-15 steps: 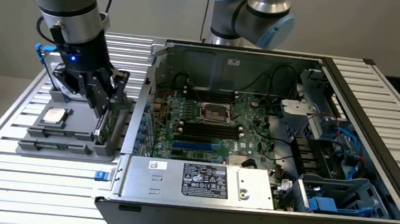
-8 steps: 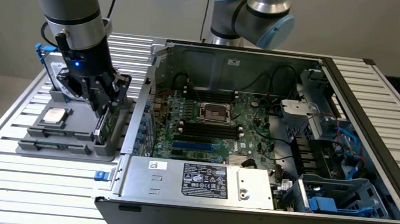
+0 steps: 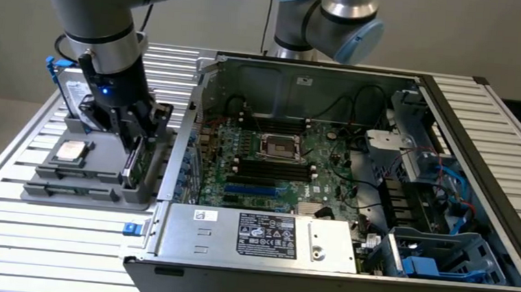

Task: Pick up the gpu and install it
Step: 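Pick up the gpu and move the gpu toward the slot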

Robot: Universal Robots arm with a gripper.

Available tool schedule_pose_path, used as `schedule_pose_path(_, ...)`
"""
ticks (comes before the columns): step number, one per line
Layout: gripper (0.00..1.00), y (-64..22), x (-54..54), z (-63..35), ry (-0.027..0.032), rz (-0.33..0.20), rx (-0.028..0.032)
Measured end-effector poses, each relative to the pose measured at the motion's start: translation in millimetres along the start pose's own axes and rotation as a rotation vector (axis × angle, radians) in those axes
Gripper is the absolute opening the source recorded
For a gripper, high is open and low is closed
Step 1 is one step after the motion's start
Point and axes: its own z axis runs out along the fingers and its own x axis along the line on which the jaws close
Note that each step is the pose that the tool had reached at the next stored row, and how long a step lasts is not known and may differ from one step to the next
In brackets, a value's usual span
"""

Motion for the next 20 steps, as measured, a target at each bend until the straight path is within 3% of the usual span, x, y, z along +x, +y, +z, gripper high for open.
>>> schedule_pose_path(17, 0.45, 0.2, 1.8, 9.5, -0.0077, 0.013, -0.0072)
schedule_pose_path(20, 0.36, 0.2, 1.8, 9.7, -0.0079, 0.014, -0.0075)
